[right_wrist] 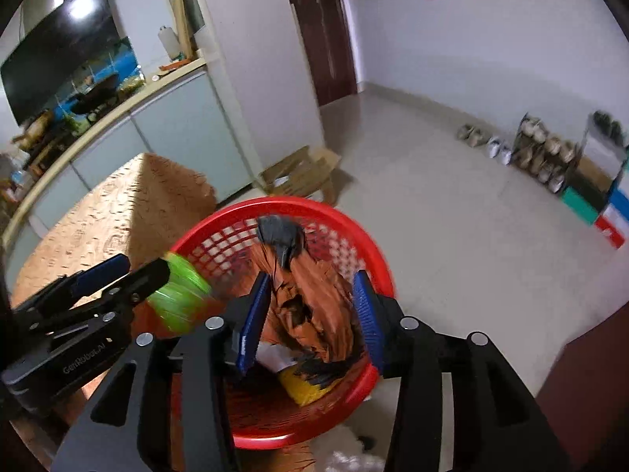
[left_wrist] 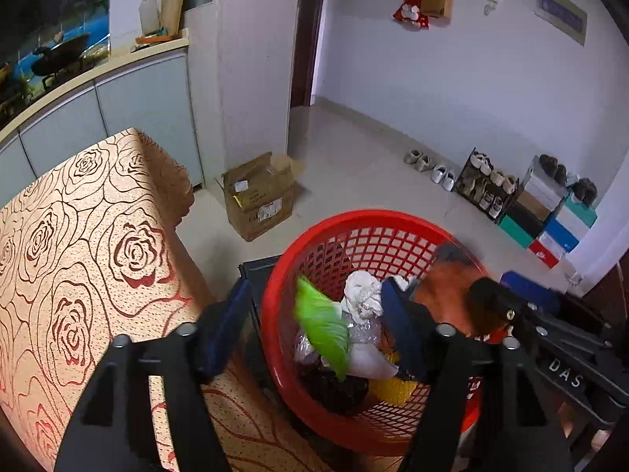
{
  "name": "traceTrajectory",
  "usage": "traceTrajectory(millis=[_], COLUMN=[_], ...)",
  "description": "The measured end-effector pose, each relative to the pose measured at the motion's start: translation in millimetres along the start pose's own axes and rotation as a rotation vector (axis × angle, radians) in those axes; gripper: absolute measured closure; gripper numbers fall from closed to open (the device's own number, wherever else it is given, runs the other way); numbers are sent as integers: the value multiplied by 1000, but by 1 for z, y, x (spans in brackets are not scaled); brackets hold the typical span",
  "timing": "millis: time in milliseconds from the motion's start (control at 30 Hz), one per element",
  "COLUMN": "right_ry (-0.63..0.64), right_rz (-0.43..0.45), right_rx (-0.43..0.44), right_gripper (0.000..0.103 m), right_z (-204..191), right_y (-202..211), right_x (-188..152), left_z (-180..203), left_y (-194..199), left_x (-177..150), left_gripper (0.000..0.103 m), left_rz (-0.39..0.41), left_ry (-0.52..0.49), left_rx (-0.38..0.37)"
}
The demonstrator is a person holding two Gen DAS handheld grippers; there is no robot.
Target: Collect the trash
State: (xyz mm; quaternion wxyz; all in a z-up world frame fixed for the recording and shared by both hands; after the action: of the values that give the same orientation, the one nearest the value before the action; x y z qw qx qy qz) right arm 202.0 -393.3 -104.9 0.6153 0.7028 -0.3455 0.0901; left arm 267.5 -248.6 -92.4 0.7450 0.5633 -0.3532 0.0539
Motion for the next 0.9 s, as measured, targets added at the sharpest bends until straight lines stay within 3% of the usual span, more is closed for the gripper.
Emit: traceTrajectory(millis=[100,167,333,467,567,900], right_ry=[-13,-30,-15,1,15,109], right_rz=[18,41,66,88,110,184], right_rx=[2,-1,-15,-35,-44,-56], right_gripper=[56,47,45,33,21,9], right_z=[2,4,0,-8,-17,-64], right_y=[9,16,30,39,53,108], right_x=[1,2,-2,-9,-17,-53], left_z=[-7,-10,-16,-17,-20,-33], left_y=[10,16,34,51,74,154], left_x=[3,4,3,-4,-11,-48], left_gripper=[28,27,25,24,19,10], left_rz=[17,32,63,87,126,240], left_ry=[17,26,35,22,20,26], left_rx=[-3,0,22,49,83,197])
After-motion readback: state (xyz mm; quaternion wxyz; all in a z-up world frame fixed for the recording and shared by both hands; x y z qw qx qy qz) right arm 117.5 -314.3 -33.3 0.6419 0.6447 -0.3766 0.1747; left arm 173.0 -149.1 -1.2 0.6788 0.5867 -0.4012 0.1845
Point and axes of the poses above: each gripper's, at about its wrist camera, not at the fingertips, and y roughly against the way its jaws point, z to its right, x to its top, the point moved 2 cm from there along -y, roughly the way its jaws point, and after that the axes turned 7 degrees about -z, right-handed, at the moved point
